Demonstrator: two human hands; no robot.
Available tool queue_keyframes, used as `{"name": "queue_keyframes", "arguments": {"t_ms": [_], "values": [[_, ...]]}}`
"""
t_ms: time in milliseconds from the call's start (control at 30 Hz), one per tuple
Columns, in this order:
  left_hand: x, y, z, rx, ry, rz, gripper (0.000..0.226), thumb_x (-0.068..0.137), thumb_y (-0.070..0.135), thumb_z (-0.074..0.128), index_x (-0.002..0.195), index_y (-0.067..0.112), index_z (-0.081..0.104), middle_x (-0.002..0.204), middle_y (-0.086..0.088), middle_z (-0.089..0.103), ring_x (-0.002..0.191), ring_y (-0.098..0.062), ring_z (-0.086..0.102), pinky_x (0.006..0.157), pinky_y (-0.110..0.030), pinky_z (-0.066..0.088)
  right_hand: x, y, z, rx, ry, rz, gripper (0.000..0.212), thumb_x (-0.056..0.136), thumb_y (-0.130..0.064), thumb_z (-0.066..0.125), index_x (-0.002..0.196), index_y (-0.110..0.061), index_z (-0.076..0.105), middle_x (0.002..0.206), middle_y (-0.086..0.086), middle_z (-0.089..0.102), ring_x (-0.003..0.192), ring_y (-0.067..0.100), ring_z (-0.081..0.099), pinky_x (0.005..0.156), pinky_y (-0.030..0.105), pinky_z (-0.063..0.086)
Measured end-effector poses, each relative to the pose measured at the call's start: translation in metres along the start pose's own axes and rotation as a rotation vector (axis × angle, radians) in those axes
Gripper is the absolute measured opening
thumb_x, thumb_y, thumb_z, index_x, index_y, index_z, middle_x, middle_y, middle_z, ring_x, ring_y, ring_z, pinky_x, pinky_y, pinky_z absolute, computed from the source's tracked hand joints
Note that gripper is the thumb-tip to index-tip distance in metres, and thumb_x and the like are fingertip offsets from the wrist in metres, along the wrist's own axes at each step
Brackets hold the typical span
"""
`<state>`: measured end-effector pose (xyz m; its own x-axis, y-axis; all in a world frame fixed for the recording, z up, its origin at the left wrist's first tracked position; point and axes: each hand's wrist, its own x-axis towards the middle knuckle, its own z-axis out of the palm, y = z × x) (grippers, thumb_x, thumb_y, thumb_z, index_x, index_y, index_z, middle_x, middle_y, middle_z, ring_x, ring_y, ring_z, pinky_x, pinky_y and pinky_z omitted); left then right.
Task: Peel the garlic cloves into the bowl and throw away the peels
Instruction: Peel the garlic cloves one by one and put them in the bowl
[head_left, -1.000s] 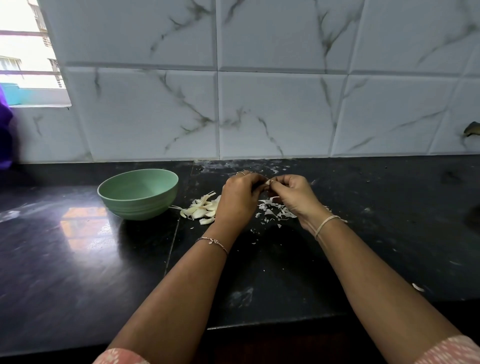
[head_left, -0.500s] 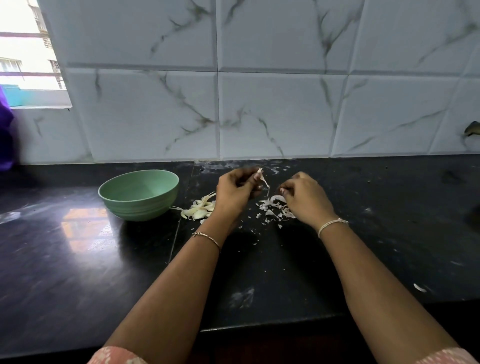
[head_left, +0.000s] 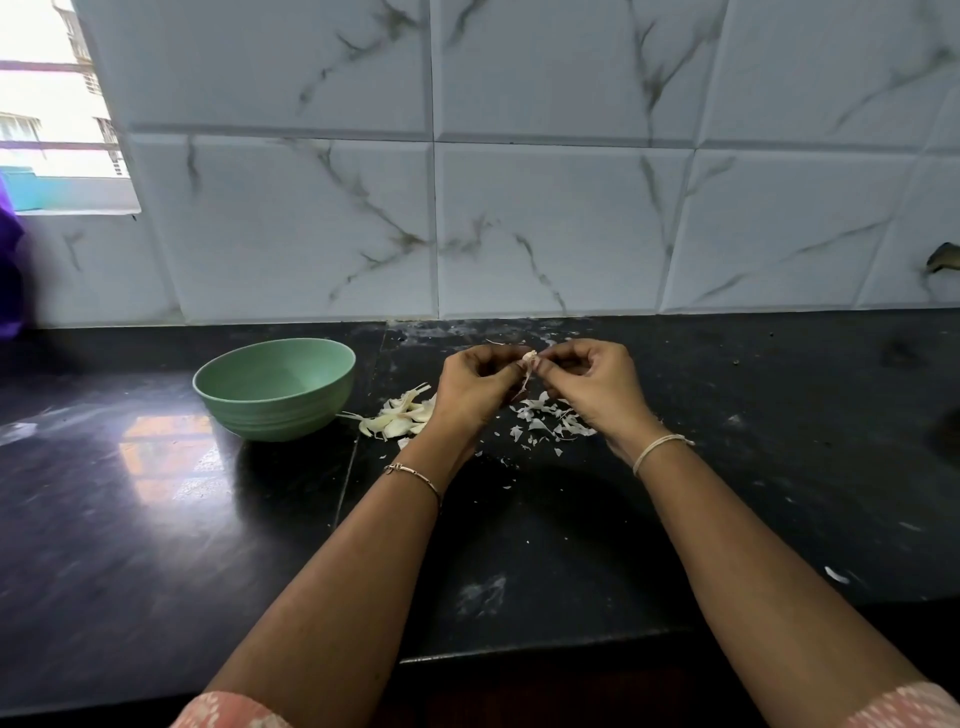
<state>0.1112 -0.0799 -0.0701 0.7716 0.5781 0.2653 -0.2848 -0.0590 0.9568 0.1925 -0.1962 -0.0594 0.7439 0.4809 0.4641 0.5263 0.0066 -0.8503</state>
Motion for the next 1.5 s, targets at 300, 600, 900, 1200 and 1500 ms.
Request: {"name": "queue_keyframes", "arguments": {"t_ms": [300,600,900,1200,1500], "values": [[-0.001,0.000,0.000,0.021,-0.003,0.007,0.008,0.088,0.004,0.068,0.092,0.009,0.073,0.079,-0.013,0.068,0.075,-0.023,0.060,0.075,-0.033,0.052,-0.002,-0.003,0.002,0.207,0.005,0.101,0.006,0.083,-0.003,0.073,0.079,-0.007,0.072,0.073,0.011,0.070,0.062,0.010,0.065,0.061,0.017,0.054],[-0.001,0.000,0.000,0.309,0.066,0.214,0.014,0.086,0.007,0.070,0.090,0.020,0.074,0.081,0.000,0.073,0.076,-0.011,0.069,0.076,-0.027,0.058,0.002,-0.001,-0.001,0.388,-0.025,0.255,0.003,0.081,0.000,0.073,0.080,-0.002,0.071,0.075,0.012,0.071,0.067,0.017,0.068,0.068,0.024,0.057],[-0.005,0.000,0.001,0.529,0.066,0.400,0.018,0.086,0.003,0.067,0.098,0.014,0.074,0.087,0.009,0.071,0.080,-0.003,0.067,0.074,-0.014,0.054,0.002,-0.003,-0.008,0.541,-0.118,0.362,0.004,0.087,0.002,0.065,0.089,0.002,0.068,0.073,0.009,0.073,0.065,0.014,0.071,0.059,0.018,0.056],[-0.005,0.000,0.002,0.604,0.069,0.421,0.018,0.085,0.005,0.071,0.099,0.016,0.075,0.086,0.011,0.070,0.076,0.007,0.063,0.072,-0.005,0.048,0.005,0.000,-0.006,0.403,-0.097,0.314,0.007,0.090,0.003,0.061,0.086,0.001,0.067,0.070,0.010,0.069,0.062,0.013,0.068,0.061,0.018,0.056],[-0.006,0.000,0.003,0.631,0.058,0.412,0.019,0.086,0.005,0.069,0.099,0.018,0.074,0.084,0.014,0.069,0.077,0.005,0.064,0.076,-0.009,0.050,0.004,0.001,-0.003,0.275,-0.105,0.246,0.011,0.094,0.003,0.056,0.087,-0.001,0.064,0.071,0.010,0.065,0.055,0.007,0.064,0.055,0.015,0.052]]}}
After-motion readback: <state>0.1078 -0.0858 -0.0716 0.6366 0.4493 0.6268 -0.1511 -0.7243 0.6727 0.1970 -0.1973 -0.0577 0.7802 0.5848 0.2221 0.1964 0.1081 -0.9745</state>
